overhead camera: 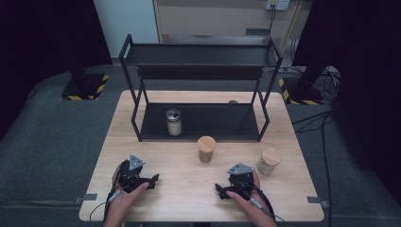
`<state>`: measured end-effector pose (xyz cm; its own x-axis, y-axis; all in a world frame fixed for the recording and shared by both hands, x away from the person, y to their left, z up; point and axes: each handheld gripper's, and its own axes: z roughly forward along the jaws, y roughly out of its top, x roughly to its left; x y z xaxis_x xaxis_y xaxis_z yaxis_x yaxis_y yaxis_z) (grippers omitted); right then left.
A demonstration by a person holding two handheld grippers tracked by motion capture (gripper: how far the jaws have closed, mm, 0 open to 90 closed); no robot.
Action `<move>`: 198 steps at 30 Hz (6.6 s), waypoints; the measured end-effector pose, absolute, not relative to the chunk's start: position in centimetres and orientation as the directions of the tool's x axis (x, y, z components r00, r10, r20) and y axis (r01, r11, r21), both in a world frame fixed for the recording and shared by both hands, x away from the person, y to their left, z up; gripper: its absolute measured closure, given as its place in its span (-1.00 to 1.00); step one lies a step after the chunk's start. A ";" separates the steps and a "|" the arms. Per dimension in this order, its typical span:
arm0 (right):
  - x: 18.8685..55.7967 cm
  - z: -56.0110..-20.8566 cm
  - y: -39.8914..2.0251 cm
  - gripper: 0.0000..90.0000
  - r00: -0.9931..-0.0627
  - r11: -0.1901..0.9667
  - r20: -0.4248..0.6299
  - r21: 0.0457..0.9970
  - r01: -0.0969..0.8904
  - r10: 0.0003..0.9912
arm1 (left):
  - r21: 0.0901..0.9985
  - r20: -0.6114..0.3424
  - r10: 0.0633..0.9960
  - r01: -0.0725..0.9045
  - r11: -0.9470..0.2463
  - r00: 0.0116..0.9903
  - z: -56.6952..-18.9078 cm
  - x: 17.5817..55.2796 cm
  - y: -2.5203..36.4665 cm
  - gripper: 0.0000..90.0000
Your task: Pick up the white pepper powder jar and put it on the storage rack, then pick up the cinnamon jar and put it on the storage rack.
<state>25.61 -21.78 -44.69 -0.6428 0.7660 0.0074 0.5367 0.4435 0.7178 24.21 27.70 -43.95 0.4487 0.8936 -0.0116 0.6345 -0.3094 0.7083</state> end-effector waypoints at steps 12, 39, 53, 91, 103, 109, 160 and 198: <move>25.5 -44.7 -21.7 -0.99 -0.636 0.439 0.008 0.717 0.541 0.772 | 0.707 0.003 0.893 0.631 -0.320 0.450 -44.5 24.6 27.5 -1.00; 26.2 -42.5 -21.4 -0.92 -0.660 0.439 0.016 0.735 0.517 0.751 | 0.705 -0.002 0.894 0.635 -0.317 0.448 -44.5 25.0 27.4 -1.00; 27.3 -41.4 -20.5 -0.92 -0.686 0.470 0.001 0.728 0.499 0.727 | 0.705 0.001 0.897 0.635 -0.314 0.443 -44.5 24.9 27.3 -1.00; 30.5 -40.9 -17.4 -0.87 -0.669 0.446 0.010 0.738 0.506 0.744 | 0.705 -0.003 0.896 0.636 -0.313 0.444 -44.5 24.9 27.4 -1.00; 31.7 -41.2 -16.6 -0.85 -0.661 0.450 0.001 0.732 0.511 0.750 | 0.705 -0.003 0.895 0.636 -0.314 0.445 -44.5 25.0 27.4 -1.00; 32.1 -41.3 -16.1 -0.84 -0.659 0.454 -0.011 0.733 0.506 0.752 | 0.705 -0.004 0.895 0.636 -0.314 0.446 -44.5 25.0 27.5 -1.00; 33.5 -41.6 -14.7 -0.52 -0.621 0.388 0.007 0.776 0.497 0.784 | 0.705 -0.004 0.893 0.634 -0.316 0.450 -44.5 25.0 27.5 -1.00; 32.6 -39.4 -15.5 -0.43 -0.613 0.382 -0.021 0.799 0.464 0.790 | 0.706 -0.004 0.893 0.634 -0.317 0.451 -44.5 25.0 27.5 -1.00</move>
